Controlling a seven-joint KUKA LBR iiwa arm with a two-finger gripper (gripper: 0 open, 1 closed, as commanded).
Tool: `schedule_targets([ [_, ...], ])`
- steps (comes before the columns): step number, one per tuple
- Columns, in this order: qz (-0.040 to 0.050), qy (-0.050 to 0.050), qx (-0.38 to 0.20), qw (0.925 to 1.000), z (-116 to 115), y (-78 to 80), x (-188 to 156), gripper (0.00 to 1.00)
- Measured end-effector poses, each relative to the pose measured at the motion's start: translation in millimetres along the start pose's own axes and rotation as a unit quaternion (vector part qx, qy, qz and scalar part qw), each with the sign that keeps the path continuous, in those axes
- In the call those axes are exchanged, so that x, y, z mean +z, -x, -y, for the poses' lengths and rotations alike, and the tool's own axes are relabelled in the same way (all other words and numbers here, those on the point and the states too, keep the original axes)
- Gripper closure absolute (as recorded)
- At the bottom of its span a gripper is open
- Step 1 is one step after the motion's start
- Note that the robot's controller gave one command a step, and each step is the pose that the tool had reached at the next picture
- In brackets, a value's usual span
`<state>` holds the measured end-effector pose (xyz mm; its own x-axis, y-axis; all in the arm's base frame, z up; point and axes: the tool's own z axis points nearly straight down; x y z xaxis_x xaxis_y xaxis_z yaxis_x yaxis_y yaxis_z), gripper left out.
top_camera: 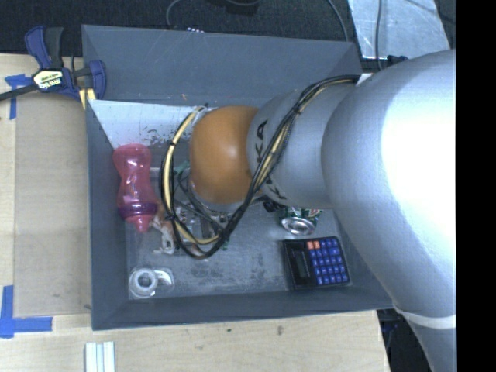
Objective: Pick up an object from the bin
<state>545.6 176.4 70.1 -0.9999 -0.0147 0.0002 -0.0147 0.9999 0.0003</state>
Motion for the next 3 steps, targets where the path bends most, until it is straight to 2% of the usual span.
schedule_targets([
  [2,-0.0032,-0.001,0.000,1.0000,1.1,-2.2,-13.8,1.00],
  [3,-0.0044,-0.001,0.000,1.0000,1.5,-2.8,-36.9,1.00],
])
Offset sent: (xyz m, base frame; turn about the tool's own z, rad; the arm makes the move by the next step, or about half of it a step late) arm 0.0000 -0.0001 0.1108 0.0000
